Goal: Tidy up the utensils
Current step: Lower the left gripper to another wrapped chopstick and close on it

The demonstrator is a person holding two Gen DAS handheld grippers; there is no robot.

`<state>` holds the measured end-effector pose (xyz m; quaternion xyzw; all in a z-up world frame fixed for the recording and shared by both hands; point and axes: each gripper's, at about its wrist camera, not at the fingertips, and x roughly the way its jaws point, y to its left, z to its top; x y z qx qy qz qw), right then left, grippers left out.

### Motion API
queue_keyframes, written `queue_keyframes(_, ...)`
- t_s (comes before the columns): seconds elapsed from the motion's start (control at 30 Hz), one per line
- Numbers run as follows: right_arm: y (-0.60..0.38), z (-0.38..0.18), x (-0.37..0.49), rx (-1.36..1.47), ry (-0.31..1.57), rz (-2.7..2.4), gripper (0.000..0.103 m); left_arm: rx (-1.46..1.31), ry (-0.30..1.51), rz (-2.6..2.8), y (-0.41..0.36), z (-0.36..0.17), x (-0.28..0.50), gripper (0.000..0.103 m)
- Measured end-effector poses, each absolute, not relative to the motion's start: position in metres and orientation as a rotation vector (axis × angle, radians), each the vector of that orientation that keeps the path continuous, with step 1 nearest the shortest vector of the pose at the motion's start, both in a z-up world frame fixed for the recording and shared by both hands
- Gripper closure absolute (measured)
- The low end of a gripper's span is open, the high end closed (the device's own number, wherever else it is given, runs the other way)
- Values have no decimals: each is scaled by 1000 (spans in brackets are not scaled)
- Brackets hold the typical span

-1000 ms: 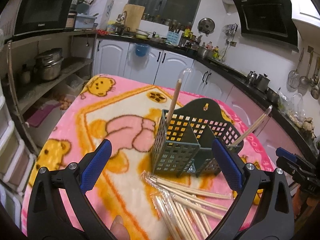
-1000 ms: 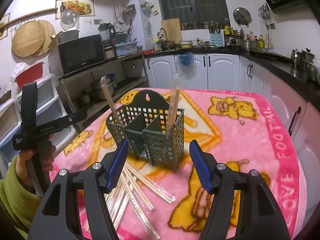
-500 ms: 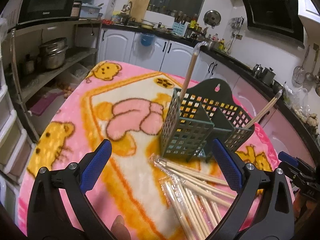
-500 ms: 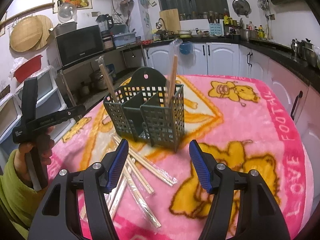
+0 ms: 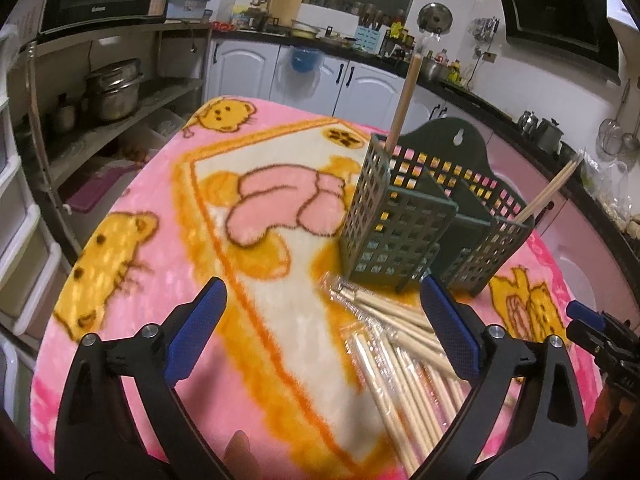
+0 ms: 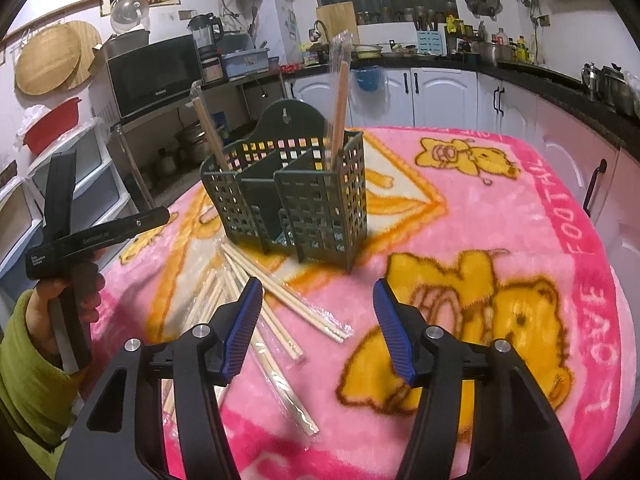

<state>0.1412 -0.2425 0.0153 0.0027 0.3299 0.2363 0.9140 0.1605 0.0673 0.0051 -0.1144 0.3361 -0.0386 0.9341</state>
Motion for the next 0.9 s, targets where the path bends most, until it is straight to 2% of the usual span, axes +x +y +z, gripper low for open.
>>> queue_keyframes(0.2, -241, 8, 141, -13, 698, 480, 48, -219, 725, -77, 67, -7, 159, 22)
queue_keyframes(0.37, -240, 1, 143, -29, 713, 477, 48, -204, 758, -79, 67, -17, 162, 37)
queue_keyframes(0.57, -241, -8, 148, -39, 738, 472, 50, -210, 804, -88, 67, -31, 169, 51)
queue_keyframes(0.9, -236, -19, 156, -72, 778, 477, 51, -226, 884, -113, 65, -46, 190, 60)
